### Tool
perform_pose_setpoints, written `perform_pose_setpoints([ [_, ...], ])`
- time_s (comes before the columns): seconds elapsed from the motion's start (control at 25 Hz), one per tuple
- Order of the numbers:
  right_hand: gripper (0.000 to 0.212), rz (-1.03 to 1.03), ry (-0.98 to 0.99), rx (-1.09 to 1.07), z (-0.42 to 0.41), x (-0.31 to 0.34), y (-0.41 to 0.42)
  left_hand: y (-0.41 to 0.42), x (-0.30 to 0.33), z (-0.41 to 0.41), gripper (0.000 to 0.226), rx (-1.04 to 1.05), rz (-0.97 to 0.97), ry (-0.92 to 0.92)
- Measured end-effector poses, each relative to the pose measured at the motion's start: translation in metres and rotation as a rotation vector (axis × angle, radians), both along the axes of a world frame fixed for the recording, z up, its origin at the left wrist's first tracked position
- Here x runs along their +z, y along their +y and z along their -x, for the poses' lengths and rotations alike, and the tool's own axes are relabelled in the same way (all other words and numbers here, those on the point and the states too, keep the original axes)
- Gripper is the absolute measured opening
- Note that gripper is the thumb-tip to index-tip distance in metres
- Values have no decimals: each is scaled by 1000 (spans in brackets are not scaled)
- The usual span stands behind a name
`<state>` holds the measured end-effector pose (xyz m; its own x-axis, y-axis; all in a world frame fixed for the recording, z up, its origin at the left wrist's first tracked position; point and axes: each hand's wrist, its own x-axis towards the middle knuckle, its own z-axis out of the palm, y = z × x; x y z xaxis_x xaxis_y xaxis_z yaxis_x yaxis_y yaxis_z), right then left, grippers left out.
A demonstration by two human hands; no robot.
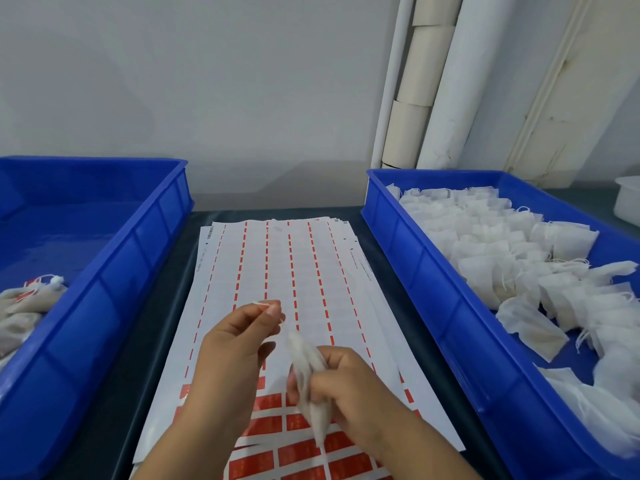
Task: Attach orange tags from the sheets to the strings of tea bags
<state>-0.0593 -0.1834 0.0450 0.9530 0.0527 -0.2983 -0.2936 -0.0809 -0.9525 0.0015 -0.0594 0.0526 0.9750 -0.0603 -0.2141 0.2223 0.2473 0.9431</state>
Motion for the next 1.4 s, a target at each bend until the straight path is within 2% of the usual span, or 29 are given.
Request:
perform_pose_setpoints([
  [0.12,6,-329,15,33,4,6,-1,3,-3,-3,18,47,8,64],
  [0.24,9,-609,-23,-80,1,5,-2,5,-11,-1,15,56,-14,83],
  [0.32,11,-755,-59,-159,-2,5,-6,5,-17,4,13,62,-119,48],
  [0.36,14,-755,-67,-190,-3,6,-8,5,-20,7,11,64,-215,6],
  [0.44,16,-619,-89,-221,-7,3,-9,3,-23,14,8,37,-418,-120],
  [0.52,21,-342,-128,-228,-8,-2,-7,3,-23,21,12,-18,-551,-275],
  [0.6,25,-94,-147,-196,-8,-4,-5,4,-19,23,9,-68,-638,-440],
  [0.68,25,59,-125,-116,-7,-2,-4,6,-11,20,2,-140,-666,-540],
  [0.72,23,110,-111,-56,-6,0,-5,8,-7,18,6,-189,-660,-571],
  [0.84,20,173,-96,109,-4,6,-6,10,-1,13,24,-309,-625,-608],
  [1.0,13,237,-123,122,-7,5,-6,9,-5,11,21,-295,-650,-578],
  [1.4,9,209,-307,-220,-11,-14,16,-5,-14,14,14,-165,-528,-359],
])
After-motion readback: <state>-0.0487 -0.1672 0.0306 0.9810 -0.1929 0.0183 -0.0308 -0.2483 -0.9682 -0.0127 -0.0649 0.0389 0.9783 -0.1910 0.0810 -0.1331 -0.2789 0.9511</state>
